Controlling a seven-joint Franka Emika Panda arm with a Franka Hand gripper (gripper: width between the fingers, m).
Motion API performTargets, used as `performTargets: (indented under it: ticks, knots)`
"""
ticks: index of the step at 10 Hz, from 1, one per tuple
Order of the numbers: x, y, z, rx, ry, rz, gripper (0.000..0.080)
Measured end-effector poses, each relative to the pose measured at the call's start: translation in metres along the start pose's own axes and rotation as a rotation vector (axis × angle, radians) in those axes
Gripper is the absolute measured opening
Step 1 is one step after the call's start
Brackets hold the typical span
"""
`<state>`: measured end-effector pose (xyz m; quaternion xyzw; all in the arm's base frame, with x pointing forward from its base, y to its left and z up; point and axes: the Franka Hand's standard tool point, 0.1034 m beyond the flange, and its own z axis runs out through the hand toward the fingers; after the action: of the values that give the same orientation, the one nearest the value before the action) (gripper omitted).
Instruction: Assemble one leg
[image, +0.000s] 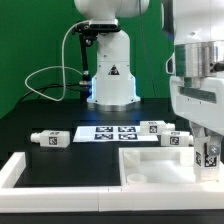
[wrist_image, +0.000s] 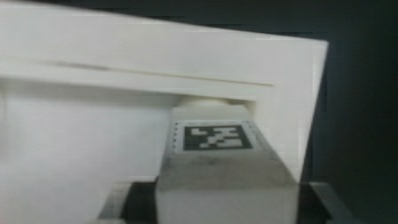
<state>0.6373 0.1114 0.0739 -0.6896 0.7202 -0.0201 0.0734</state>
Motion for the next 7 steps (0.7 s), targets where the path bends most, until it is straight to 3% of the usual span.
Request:
performTargets:
  ticks: [1, 3, 4, 5, 6, 7]
  knots:
    - [-0.002, 0.0006, 0.0, 0.022, -0.006, 0.133, 0.0284]
    - [-0.0015, 0.0006, 0.0, 0.023, -0.004, 0.138, 0.0285]
    - [-0.0013, 0.0006, 0.0003, 0.022, -0.002, 0.07, 0.0356]
    - [-0.0012, -0.0003, -0.0006, 0.018, -0.002, -0.094, 0.0506]
    - [-0.0021, -0.0024, -0.0018, 0.015, -0.002, -0.299, 0.0506]
    - [-0.0036, -0.0018, -0.0014, 0.0, -0.008, -0.468, 0.0617]
